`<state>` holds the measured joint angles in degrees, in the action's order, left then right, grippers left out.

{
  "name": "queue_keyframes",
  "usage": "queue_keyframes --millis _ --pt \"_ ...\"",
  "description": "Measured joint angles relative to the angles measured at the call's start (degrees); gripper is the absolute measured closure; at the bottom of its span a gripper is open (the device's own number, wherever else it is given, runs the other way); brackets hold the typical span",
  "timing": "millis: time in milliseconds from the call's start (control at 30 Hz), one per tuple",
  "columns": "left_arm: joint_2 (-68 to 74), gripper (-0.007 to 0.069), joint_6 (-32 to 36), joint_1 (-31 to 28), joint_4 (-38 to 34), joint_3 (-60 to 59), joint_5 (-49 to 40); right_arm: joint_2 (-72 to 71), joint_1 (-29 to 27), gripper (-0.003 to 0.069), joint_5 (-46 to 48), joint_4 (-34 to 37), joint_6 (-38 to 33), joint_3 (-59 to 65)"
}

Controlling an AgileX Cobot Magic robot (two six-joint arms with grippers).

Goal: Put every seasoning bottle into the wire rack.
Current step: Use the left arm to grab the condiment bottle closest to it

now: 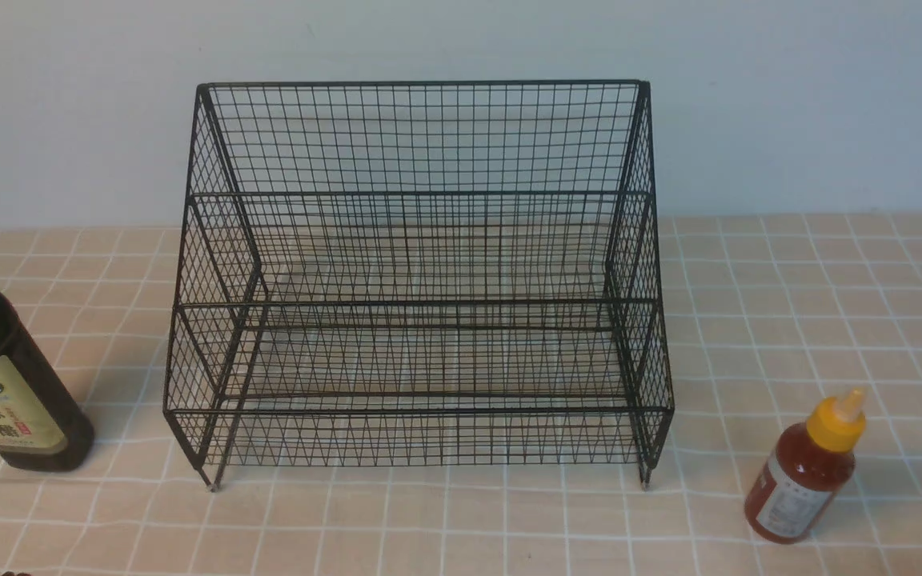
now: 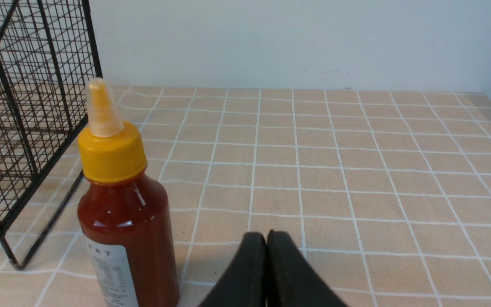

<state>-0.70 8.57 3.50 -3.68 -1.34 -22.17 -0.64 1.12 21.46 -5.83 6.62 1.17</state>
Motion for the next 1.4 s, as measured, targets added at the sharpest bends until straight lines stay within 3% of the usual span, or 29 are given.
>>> queue_keyframes --millis 833,1000,1267,1400 --pt "0.00 0.0631 0.27 0.00 0.64 -0.19 1.37 0.00 0.00 0.0673 0.00 0.00 0.00 0.00" --pt "0.00 0.0631 -2.02 0.00 -6.81 -0.38 13.69 0.00 0.00 0.0673 0.00 0.00 0.00 0.00" --pt "0.07 0.0631 -2.12 0.00 -14.70 -0.38 46.22 0.00 0.00 0.0673 0.00 0.00 0.00 0.00" --pt "5.25 0.0631 -1.82 0.00 -14.78 2.42 46.31 0.00 0.00 0.0673 0.00 0.00 0.00 0.00"
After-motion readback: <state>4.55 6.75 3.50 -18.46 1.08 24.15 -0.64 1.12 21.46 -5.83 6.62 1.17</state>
